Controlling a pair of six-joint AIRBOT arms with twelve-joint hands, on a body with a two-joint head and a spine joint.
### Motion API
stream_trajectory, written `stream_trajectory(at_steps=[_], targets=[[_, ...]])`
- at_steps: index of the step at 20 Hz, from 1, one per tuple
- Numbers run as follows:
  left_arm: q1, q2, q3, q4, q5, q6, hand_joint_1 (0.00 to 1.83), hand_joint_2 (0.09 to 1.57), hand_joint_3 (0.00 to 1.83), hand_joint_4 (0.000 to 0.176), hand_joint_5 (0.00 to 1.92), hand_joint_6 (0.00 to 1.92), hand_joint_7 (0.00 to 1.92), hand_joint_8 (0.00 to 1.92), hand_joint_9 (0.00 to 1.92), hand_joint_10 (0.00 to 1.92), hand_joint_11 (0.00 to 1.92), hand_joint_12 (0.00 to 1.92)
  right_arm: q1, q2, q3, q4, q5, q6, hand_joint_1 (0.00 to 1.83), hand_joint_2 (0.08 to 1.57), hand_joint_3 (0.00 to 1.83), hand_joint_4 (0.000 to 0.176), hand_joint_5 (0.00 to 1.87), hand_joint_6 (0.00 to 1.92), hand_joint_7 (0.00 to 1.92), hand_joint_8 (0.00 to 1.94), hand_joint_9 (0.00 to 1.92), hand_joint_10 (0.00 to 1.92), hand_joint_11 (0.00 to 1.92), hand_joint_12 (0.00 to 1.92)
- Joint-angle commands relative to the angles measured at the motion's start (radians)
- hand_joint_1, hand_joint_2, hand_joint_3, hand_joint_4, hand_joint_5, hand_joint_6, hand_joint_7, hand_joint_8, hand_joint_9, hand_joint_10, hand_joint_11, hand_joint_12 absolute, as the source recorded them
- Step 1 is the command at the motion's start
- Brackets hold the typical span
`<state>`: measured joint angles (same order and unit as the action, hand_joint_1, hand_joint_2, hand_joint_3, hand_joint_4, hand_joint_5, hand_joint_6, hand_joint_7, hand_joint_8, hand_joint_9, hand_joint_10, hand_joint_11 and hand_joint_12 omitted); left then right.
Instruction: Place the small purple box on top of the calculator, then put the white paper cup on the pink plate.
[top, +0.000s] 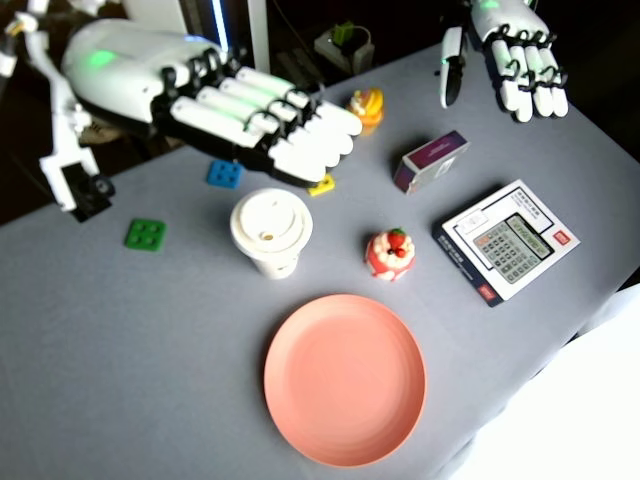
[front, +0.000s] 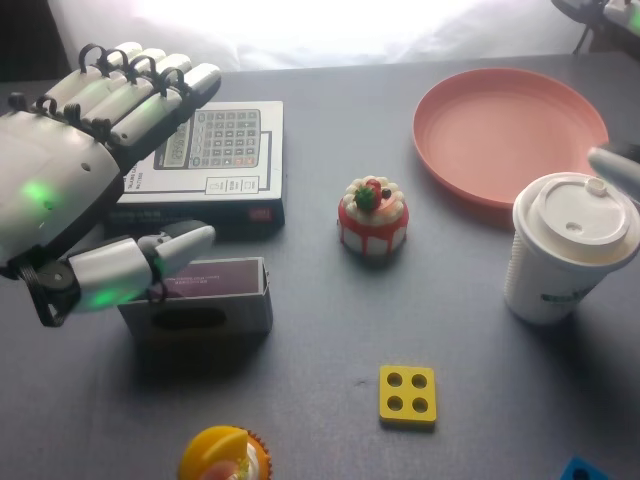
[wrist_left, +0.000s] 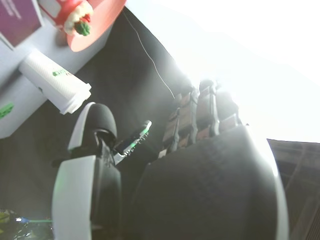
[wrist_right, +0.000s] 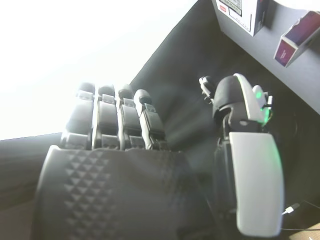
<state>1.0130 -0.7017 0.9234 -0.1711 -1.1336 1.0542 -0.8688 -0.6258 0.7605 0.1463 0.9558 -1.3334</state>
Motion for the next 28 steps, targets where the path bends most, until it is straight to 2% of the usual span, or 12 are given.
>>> stream_trajectory(at_steps=[1, 5, 6, 7, 10, 16, 17, 20, 21, 23, 26, 28], targets=[[-0.011, -0.003, -0.005, 0.014, -0.115, 0.003, 0.19, 1.25, 0.02, 0.045, 0.0, 0.0, 0.0, 0.0, 0.0, 0.0, 0.0, 0.0, 0.008, -0.004, -0.001, -0.001, 0.135, -0.002, 0.16, 1.28, 0.03, 0.0, 0.0, 0.0, 0.0, 0.0, 0.0, 0.0, 0.0, 0.11], [-0.011, -0.006, -0.004, 0.016, -0.108, 0.003, 0.2, 1.24, 0.0, 0.046, 0.0, 0.0, 0.0, 0.0, 0.0, 0.0, 0.0, 0.0, 0.008, -0.013, -0.001, -0.001, 0.144, -0.002, 0.18, 1.3, 0.02, 0.0, 0.0, 0.0, 0.0, 0.0, 0.0, 0.0, 0.0, 0.0], [-0.01, -0.006, -0.004, 0.016, -0.103, 0.003, 0.16, 1.23, 0.0, 0.06, 0.0, 0.0, 0.0, 0.0, 0.0, 0.0, 0.0, 0.0, 0.008, -0.013, -0.002, -0.001, 0.146, -0.002, 0.16, 1.29, 0.01, 0.0, 0.0, 0.0, 0.0, 0.0, 0.0, 0.0, 0.01, 0.0], [-0.007, -0.005, -0.005, 0.016, -0.095, 0.003, 0.16, 1.22, 0.0, 0.051, 0.0, 0.0, 0.0, 0.0, 0.0, 0.0, 0.0, 0.0, 0.008, -0.013, -0.002, 0.0, 0.146, -0.002, 0.15, 1.3, 0.01, 0.0, 0.0, 0.0, 0.0, 0.0, 0.0, 0.0, 0.0, 0.0], [0.011, -0.002, -0.008, 0.012, -0.084, 0.003, 0.24, 1.18, 0.0, 0.082, 0.0, 0.0, 0.0, 0.0, 0.0, 0.0, 0.0, 0.0, 0.005, -0.013, -0.002, 0.004, 0.158, -0.002, 0.2, 1.3, 0.01, 0.0, 0.01, 0.01, 0.0, 0.0, 0.0, 0.0, 0.0, 0.0], [0.038, -0.022, 0.005, -0.008, 0.017, 0.003, 0.6, 1.05, 0.0, 0.091, 0.0, 0.0, 0.0, 0.0, 0.0, 0.0, 0.0, 0.0, 0.004, -0.013, -0.001, 0.008, 0.161, -0.002, 0.44, 1.29, 0.0, 0.0, 0.08, 0.03, 0.0, 0.0, 0.0, 0.0, 0.0, 0.0], [0.038, -0.031, 0.013, -0.014, 0.04, 0.003, 0.62, 1.03, 0.0, 0.103, 0.0, 0.0, 0.0, 0.0, 0.0, 0.0, 0.0, 0.0, 0.004, -0.013, -0.001, 0.008, 0.161, -0.002, 0.48, 1.28, 0.0, 0.0, 0.11, 0.04, 0.02, 0.01, 0.0, 0.0, 0.0, 0.0], [0.038, -0.056, 0.037, -0.04, 0.094, 0.003, 0.73, 1.02, 0.0, 0.087, 0.02, 0.01, 0.03, 0.01, 0.0, 0.0, 0.02, 0.01, 0.003, -0.013, -0.001, 0.008, 0.161, -0.002, 0.43, 1.28, 0.0, 0.0, 0.11, 0.04, 0.04, 0.01, 0.0, 0.0, 0.0, 0.0], [0.038, -0.061, 0.042, -0.046, 0.106, 0.003, 0.75, 1.0, 0.01, 0.08, 0.04, 0.0, 0.05, 0.0, 0.01, 0.0, 0.0, 0.22, 0.003, -0.013, -0.001, 0.008, 0.161, -0.002, 0.45, 1.27, 0.0, 0.0, 0.13, 0.05, 0.05, 0.02, 0.0, 0.0, 0.0, 0.0], [0.038, -0.078, 0.056, -0.056, 0.14, 0.003, 0.84, 1.0, 0.02, 0.035, 0.15, 0.02, 0.16, 0.02, 0.12, 0.03, 0.0, 0.5, 0.002, -0.013, -0.001, 0.008, 0.161, -0.002, 0.38, 1.29, 0.0, 0.0, 0.07, 0.02, 0.01, 0.0, 0.0, 0.0, 0.0, 0.0], [0.038, -0.103, 0.079, -0.074, 0.181, 0.003, 0.95, 1.04, 0.01, 0.0, 0.36, 0.03, 0.38, 0.02, 0.31, 0.05, 0.0, 0.97, 0.002, -0.013, 0.0, 0.009, 0.161, -0.002, 0.26, 1.3, 0.01, 0.0, 0.0, 0.0, 0.0, 0.0, 0.0, 0.0, 0.0, 0.0], [0.038, -0.111, 0.086, -0.081, 0.194, 0.003, 0.97, 1.08, 0.01, 0.0, 0.55, 0.04, 0.63, 0.05, 0.56, 0.19, 0.0, 1.48, 0.002, -0.013, 0.0, 0.009, 0.161, -0.002, 0.27, 1.31, 0.01, 0.0, 0.0, 0.0, 0.0, 0.0, 0.0, 0.0, 0.0, 0.0]])
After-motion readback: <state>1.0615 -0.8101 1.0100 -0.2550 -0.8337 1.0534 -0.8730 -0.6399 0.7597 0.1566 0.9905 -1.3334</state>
